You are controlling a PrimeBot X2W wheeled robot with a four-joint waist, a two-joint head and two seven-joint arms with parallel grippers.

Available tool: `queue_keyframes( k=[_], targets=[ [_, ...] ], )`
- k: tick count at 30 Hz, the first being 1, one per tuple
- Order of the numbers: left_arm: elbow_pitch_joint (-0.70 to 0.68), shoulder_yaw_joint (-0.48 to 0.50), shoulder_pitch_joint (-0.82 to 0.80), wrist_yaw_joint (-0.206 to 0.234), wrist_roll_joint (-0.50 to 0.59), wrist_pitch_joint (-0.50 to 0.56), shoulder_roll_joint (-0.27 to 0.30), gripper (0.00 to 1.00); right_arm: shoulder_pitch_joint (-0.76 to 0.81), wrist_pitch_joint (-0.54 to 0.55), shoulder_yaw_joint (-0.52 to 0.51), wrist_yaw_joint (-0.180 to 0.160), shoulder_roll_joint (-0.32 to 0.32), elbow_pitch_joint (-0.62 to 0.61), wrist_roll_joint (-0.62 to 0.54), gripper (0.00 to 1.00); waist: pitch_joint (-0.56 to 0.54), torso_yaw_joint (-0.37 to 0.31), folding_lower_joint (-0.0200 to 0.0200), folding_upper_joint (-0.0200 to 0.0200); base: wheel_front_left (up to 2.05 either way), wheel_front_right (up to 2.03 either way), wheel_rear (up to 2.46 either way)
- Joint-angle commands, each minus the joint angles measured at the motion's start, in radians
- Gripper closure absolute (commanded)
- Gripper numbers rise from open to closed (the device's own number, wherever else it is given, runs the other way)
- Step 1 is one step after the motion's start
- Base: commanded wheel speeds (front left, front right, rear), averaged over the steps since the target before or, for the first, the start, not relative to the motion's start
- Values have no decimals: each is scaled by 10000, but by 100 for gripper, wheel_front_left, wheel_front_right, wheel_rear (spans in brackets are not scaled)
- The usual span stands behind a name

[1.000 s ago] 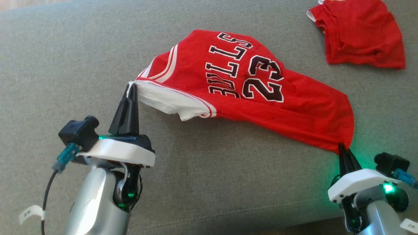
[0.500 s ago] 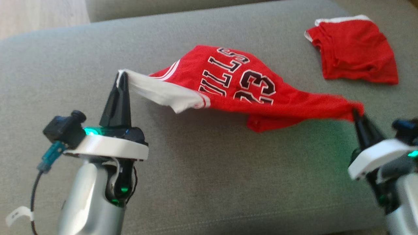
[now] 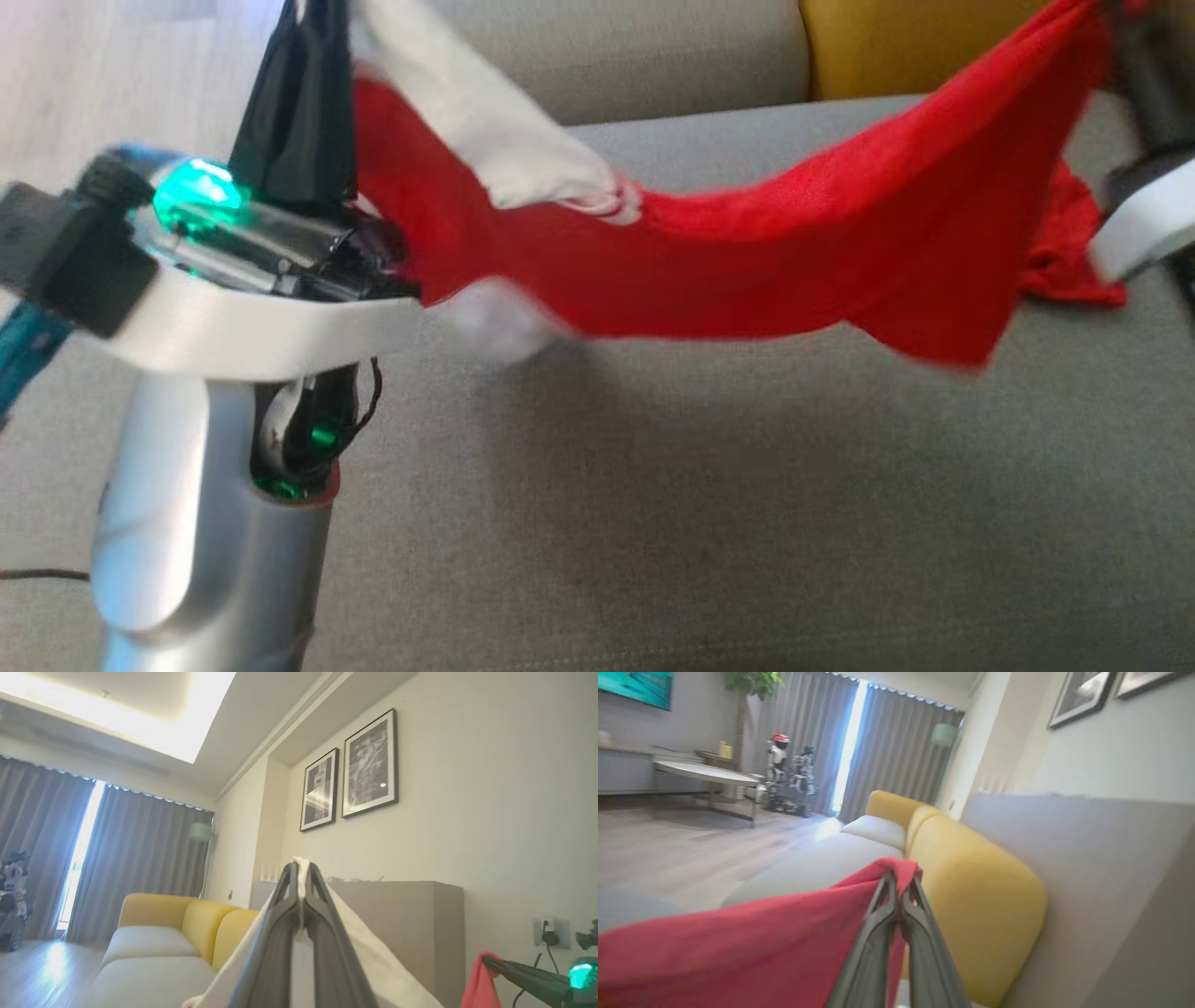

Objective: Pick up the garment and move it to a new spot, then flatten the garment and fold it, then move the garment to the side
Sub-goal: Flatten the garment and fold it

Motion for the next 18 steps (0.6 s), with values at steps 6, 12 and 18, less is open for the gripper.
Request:
queue_keyframes(
  k=[6,12,18],
  targets=[
    [-2338,141,-932,459,228,1578,419,100,-850,1429,-776,21,-220,-1635,-607,100,-333,196,0,-1,0,0,0],
    [-3043,185,-1600,534,26,2980,784,100,-848,2732,-932,21,-527,-2655,-309,100,-88,288,0,-1,0,0,0],
    [-1249,377,-3638,127,77,3478,1379,100,-2456,3261,-271,21,-420,-1849,600,100,1261,286,0,-1,0,0,0]
  ],
)
